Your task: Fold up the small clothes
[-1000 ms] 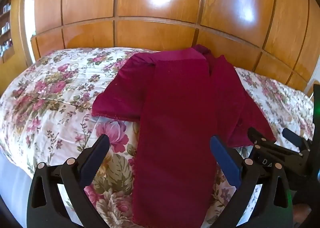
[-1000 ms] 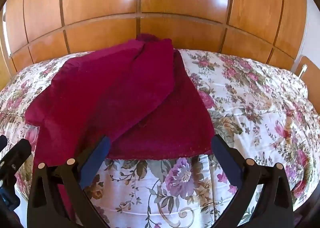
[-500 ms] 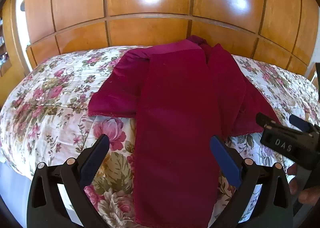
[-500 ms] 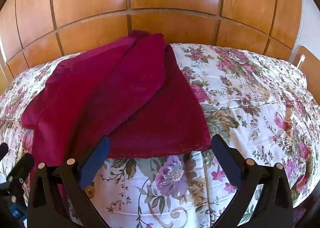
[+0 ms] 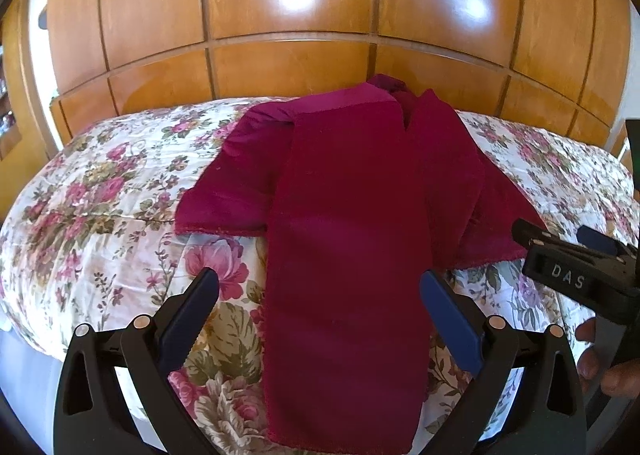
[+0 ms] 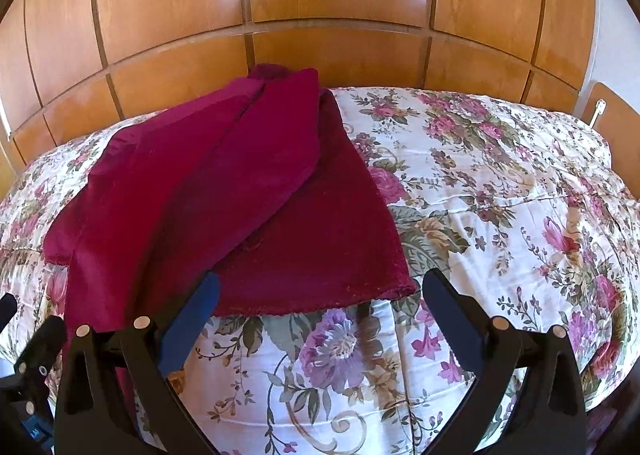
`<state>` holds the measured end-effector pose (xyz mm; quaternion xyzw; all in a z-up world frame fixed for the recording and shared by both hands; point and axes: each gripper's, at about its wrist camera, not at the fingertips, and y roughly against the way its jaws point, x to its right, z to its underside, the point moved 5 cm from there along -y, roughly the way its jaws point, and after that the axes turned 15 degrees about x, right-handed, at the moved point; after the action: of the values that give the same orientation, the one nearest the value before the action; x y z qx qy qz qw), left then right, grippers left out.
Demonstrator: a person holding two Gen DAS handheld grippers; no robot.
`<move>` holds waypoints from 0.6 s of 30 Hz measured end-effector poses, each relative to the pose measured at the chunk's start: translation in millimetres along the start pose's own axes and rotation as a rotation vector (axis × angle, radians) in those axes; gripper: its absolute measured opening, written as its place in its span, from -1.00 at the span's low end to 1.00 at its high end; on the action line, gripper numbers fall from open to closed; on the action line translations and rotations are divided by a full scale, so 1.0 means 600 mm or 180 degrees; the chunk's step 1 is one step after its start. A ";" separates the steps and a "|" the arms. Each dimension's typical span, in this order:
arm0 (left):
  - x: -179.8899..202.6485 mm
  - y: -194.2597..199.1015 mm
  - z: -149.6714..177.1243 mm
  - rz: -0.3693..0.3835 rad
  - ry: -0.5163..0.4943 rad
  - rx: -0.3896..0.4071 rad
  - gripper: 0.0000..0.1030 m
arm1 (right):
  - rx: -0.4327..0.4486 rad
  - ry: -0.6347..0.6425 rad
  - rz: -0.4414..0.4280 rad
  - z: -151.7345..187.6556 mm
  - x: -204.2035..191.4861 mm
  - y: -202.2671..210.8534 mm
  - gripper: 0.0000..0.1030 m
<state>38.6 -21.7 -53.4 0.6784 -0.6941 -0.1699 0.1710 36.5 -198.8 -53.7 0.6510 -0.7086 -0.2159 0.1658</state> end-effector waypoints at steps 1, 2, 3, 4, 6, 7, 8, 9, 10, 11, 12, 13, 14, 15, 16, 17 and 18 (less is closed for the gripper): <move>0.002 0.001 0.000 -0.0007 -0.0023 0.0011 0.93 | -0.0005 -0.0005 0.0002 -0.001 0.001 0.000 0.96; 0.003 0.000 0.000 -0.0002 -0.0033 0.0013 0.93 | -0.0007 -0.0008 0.0003 -0.001 0.001 0.000 0.96; 0.005 0.000 0.001 0.0008 -0.0042 0.0008 0.93 | -0.0009 -0.0011 0.0005 0.000 0.001 0.000 0.96; 0.005 0.001 0.001 0.0015 -0.0045 0.0009 0.93 | -0.0011 -0.0013 0.0008 -0.001 0.001 0.000 0.96; 0.007 0.001 0.003 0.0028 -0.0064 0.0002 0.93 | -0.0015 -0.0015 0.0010 -0.001 0.002 0.001 0.96; 0.007 0.000 0.003 0.0032 -0.0080 0.0001 0.93 | -0.0019 -0.0015 0.0009 0.000 0.002 0.001 0.96; 0.007 0.001 0.004 0.0033 -0.0090 0.0001 0.93 | -0.0022 -0.0014 0.0011 0.001 0.002 0.000 0.96; 0.008 0.001 0.005 0.0042 -0.0099 -0.0001 0.93 | -0.0027 -0.0009 0.0011 0.001 0.002 0.000 0.96; 0.010 0.001 0.006 0.0052 -0.0107 -0.0008 0.93 | -0.0024 -0.0016 0.0010 0.001 0.003 0.000 0.96; 0.010 0.002 0.007 0.0057 -0.0115 -0.0011 0.93 | -0.0023 -0.0021 0.0005 0.002 0.003 0.001 0.96; 0.011 0.002 0.008 0.0061 -0.0121 -0.0008 0.93 | -0.0022 -0.0023 0.0009 0.001 0.002 0.000 0.96; 0.011 0.002 0.008 0.0066 -0.0129 -0.0010 0.93 | -0.0022 -0.0019 0.0010 0.002 0.001 0.000 0.96; 0.012 0.002 0.008 0.0066 -0.0133 -0.0009 0.93 | -0.0022 -0.0021 0.0010 0.001 0.001 0.000 0.96; 0.013 0.002 0.008 0.0067 -0.0138 -0.0010 0.93 | -0.0022 -0.0020 0.0009 0.002 0.001 0.000 0.96; 0.013 0.002 0.009 0.0068 -0.0144 -0.0013 0.93 | -0.0024 -0.0024 0.0014 0.001 0.001 0.000 0.96; 0.013 0.002 0.009 0.0071 -0.0148 -0.0015 0.93 | -0.0029 -0.0026 0.0015 0.002 0.001 0.000 0.96; 0.014 0.002 0.010 0.0074 -0.0153 -0.0016 0.93 | -0.0029 -0.0030 0.0013 0.002 0.002 0.000 0.96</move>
<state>34.7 -30.2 -58.0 0.6655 -0.7054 -0.1859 0.1580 35.9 -199.7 -54.8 0.6478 -0.7097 -0.2219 0.1659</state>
